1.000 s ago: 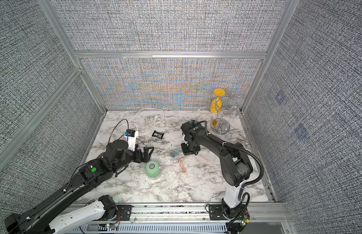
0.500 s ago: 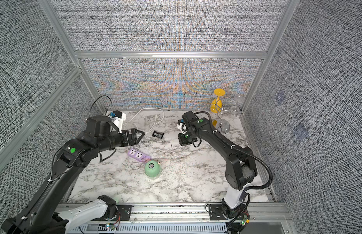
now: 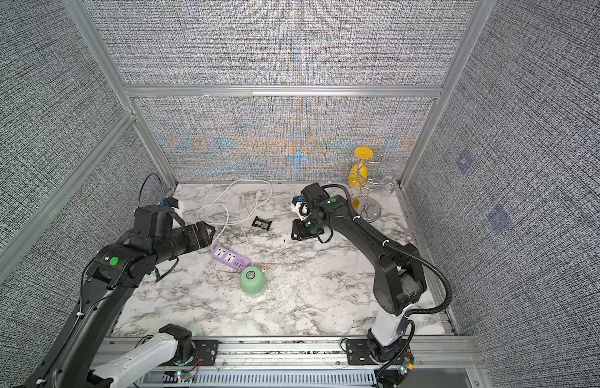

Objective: Charge the cordless meat grinders
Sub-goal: Pick up the plug from the center of the board.

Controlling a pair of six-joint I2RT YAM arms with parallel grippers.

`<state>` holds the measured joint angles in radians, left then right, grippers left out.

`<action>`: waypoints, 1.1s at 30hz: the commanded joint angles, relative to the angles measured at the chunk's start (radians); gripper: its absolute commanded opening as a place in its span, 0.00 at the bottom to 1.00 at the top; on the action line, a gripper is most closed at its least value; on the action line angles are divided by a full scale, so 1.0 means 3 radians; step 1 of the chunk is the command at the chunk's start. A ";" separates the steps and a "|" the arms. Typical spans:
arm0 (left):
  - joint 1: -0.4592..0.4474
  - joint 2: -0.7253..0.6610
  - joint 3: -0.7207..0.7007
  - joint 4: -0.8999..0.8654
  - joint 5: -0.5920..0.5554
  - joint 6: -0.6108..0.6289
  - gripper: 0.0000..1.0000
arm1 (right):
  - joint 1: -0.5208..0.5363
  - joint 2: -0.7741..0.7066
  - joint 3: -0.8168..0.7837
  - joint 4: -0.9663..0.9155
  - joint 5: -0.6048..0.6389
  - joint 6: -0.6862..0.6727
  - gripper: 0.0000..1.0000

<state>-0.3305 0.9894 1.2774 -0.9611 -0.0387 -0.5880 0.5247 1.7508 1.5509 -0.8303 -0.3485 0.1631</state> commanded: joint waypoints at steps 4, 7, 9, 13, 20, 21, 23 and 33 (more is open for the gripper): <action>0.0725 0.0163 -0.0091 0.0422 -0.0403 -0.0180 0.85 | 0.0053 -0.0138 0.0042 0.0101 -0.0055 0.0029 0.51; 0.1195 0.0445 -0.0024 0.0502 -0.0305 -0.0246 0.89 | 0.0071 -0.0265 -0.0023 0.0181 -0.0116 0.0049 0.57; 0.1461 0.0729 0.0078 0.0488 -0.0306 -0.0327 0.93 | 0.0081 -0.0348 -0.0091 0.0257 -0.0203 0.0064 0.59; 0.1651 0.1369 0.0480 0.0226 -0.0859 -0.0557 0.94 | 0.0094 -0.0419 -0.0143 0.0271 -0.0334 0.0038 0.60; 0.1775 0.2355 0.0997 -0.0014 -0.1136 -0.0779 0.83 | 0.0148 -0.0473 -0.0197 0.0086 -0.0403 -0.0093 0.60; 0.1785 0.2479 0.1072 -0.0063 -0.1178 -0.0777 0.82 | 0.0153 -0.0491 -0.0223 0.0081 -0.0400 -0.0099 0.61; 0.1810 0.2706 0.1214 -0.0178 -0.1295 -0.0796 0.82 | 0.0153 -0.0536 -0.0279 0.0074 -0.0398 -0.0099 0.61; 0.2053 0.3308 0.1453 -0.0012 -0.1120 -0.0547 0.72 | 0.0183 -0.0464 -0.0240 -0.0075 -0.0353 -0.0059 0.62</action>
<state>0.2707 1.9617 1.7035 -0.9714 -0.3958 -0.7864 0.5758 1.6039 1.4635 -0.8268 -0.4553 0.1440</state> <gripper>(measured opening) 0.729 0.617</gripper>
